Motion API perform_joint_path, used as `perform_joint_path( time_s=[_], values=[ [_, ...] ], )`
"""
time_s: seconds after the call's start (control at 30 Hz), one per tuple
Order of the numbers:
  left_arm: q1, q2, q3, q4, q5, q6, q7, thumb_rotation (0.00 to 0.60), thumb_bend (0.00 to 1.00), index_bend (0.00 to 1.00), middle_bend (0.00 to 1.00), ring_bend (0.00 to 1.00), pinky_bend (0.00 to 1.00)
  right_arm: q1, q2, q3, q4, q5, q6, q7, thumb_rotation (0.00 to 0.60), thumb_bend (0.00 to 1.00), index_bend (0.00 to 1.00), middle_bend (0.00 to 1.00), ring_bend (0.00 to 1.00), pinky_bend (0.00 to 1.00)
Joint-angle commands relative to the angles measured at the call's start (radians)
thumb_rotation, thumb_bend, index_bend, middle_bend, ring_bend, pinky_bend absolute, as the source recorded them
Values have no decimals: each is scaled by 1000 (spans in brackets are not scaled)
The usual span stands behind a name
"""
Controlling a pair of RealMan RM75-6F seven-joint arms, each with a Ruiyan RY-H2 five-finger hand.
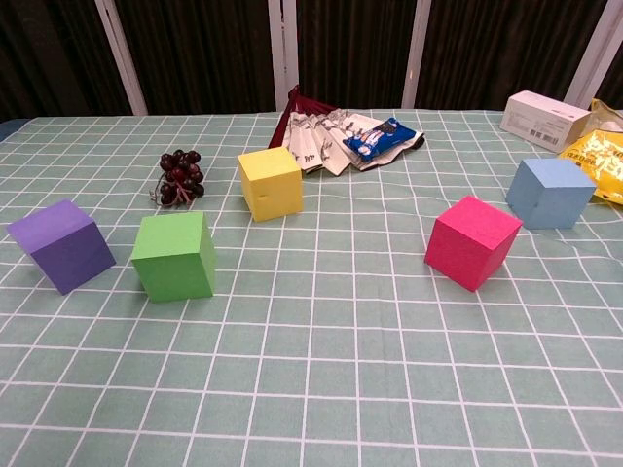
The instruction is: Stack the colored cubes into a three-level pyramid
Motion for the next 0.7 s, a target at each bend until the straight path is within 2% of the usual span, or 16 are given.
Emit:
perform_joint_path(
  time_s=[0.03, 0.7],
  values=[
    [0, 0, 0, 0, 0, 0, 0, 600, 89, 0, 0, 0, 0, 0, 0, 0, 0, -1, 1, 0, 600, 299, 0, 0, 0, 0],
    [-1, 7, 2, -6, -11, -13, 7, 600, 89, 0, 0, 0, 0, 2, -3, -4, -1, -7, -3, -7, 600, 300, 0, 0, 0, 0]
  ],
)
